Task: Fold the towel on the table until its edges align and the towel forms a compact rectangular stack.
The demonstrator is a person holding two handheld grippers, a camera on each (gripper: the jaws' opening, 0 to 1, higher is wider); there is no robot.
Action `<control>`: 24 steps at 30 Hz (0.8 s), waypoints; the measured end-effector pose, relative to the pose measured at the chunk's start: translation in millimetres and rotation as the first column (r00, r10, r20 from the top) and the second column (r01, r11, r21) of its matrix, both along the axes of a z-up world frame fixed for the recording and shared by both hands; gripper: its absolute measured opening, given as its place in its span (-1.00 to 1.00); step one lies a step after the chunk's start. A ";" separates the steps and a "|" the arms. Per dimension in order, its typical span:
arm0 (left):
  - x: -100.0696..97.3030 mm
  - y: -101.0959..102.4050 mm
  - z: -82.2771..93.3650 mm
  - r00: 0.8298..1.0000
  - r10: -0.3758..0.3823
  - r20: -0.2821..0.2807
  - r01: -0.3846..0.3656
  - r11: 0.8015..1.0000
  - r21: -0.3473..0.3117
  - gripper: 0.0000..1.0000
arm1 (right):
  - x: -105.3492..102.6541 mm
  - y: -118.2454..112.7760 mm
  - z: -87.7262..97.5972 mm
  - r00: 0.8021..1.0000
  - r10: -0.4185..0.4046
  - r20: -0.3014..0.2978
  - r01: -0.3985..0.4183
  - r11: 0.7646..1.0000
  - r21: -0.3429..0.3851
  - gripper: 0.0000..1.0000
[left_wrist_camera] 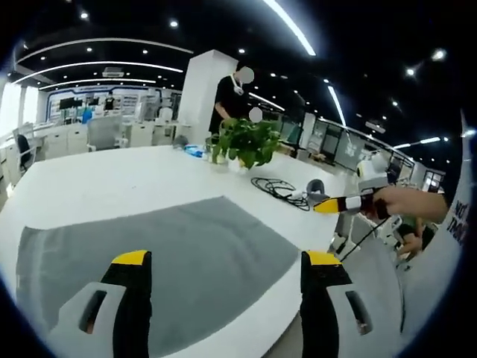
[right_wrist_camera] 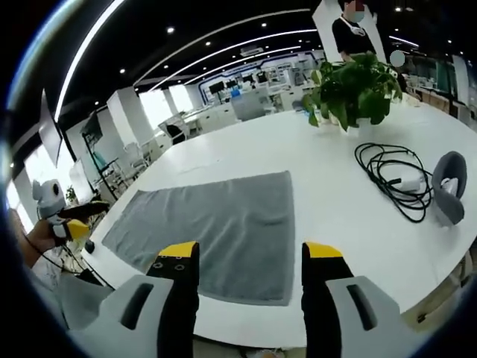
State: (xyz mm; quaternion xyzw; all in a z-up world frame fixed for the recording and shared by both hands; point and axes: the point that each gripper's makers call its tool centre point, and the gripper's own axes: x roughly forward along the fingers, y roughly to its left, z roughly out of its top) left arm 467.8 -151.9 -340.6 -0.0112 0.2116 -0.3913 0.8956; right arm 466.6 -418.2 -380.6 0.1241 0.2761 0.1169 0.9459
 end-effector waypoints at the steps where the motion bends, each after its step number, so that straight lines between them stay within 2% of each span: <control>1: -0.4 -3.6 0.6 1.000 -0.008 0.001 0.008 1.000 -0.004 0.69 | 3.5 1.6 5.1 1.000 0.001 0.009 -0.001 1.000 0.014 0.08; 5: -2.5 -17.2 1.2 0.999 -0.040 0.008 0.040 0.999 -0.007 0.69 | 14.5 -2.6 9.4 0.999 0.025 0.022 -0.025 1.000 -0.007 0.08; 8: -6.1 -31.2 1.4 0.998 -0.066 0.016 0.066 0.998 0.001 0.69 | 22.9 -4.1 20.2 0.999 0.028 0.042 -0.029 0.999 0.025 0.08; 13: -9.8 -51.5 1.1 0.993 -0.112 0.024 0.112 0.994 0.007 0.69 | 36.1 -4.0 27.7 0.997 0.052 0.058 -0.052 0.999 0.009 0.08; 16: -9.8 -57.6 -1.8 0.990 -0.139 0.035 0.139 0.990 0.017 0.70 | 42.8 -4.8 29.3 0.996 0.064 0.058 -0.065 0.998 0.006 0.07; 24: -15.0 -76.8 -10.2 0.981 -0.193 0.021 0.192 0.981 0.034 0.69 | 54.0 -0.7 35.5 0.991 0.117 0.060 -0.116 0.993 -0.018 0.07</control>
